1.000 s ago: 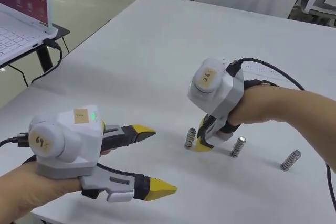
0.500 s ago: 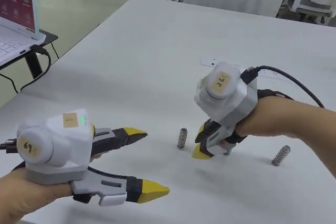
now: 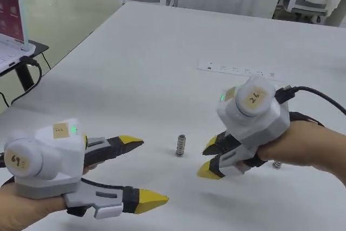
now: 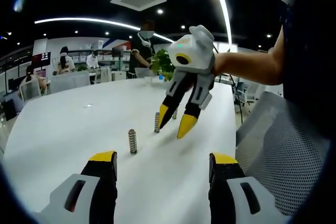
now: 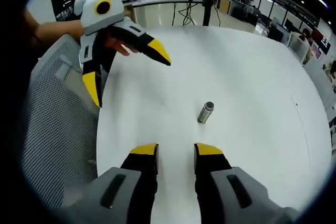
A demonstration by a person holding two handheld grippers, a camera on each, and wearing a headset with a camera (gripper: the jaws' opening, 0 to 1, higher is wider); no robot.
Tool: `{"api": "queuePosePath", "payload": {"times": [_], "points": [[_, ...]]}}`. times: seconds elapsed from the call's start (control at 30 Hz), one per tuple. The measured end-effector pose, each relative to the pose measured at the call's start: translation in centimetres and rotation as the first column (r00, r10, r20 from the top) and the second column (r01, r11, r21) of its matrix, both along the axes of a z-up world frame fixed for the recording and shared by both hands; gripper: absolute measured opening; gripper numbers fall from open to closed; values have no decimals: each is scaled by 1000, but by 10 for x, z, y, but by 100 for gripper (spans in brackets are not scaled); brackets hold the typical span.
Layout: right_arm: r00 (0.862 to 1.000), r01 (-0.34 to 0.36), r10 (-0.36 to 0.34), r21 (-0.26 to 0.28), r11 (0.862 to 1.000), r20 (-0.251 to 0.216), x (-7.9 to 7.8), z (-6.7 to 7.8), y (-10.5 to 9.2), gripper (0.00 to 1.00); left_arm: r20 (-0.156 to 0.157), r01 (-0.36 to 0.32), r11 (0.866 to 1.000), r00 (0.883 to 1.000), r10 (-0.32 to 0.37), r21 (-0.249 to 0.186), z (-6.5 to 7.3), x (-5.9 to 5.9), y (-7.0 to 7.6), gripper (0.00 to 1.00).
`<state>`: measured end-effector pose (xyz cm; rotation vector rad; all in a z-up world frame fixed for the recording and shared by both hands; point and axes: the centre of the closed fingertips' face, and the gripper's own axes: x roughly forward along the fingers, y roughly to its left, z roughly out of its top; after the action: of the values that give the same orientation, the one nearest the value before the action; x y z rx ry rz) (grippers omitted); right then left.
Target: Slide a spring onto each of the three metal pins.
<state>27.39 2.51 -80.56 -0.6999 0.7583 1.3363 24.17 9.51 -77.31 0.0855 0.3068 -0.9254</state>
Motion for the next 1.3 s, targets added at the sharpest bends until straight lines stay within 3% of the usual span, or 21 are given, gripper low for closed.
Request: {"api": "queuePosePath", "payload": {"times": [0.4, 0.53, 0.87, 1.03, 1.3], "points": [[998, 65, -64, 78, 995, -15, -18, 6, -16, 28, -4, 3, 1000, 1000, -3, -4, 2, -2, 1, 68], [995, 104, -103, 105, 989, -15, -16, 6, -23, 29, -7, -2, 1000, 1000, 2, -6, 2, -2, 2, 68], [978, 210, -208, 216, 954, -32, -15, 17, -47, 33, -13, -11, 1000, 1000, 11, -16, 2, -2, 3, 70], [971, 240, -238, 247, 939, -39, -17, 20, -58, 36, -15, -8, 1000, 1000, 7, -17, 2, -1, 2, 70], [941, 336, -332, 278, 900, -62, -16, 16, -94, 37, -21, -13, 1000, 1000, 12, -15, 1, -1, 2, 71]]}}
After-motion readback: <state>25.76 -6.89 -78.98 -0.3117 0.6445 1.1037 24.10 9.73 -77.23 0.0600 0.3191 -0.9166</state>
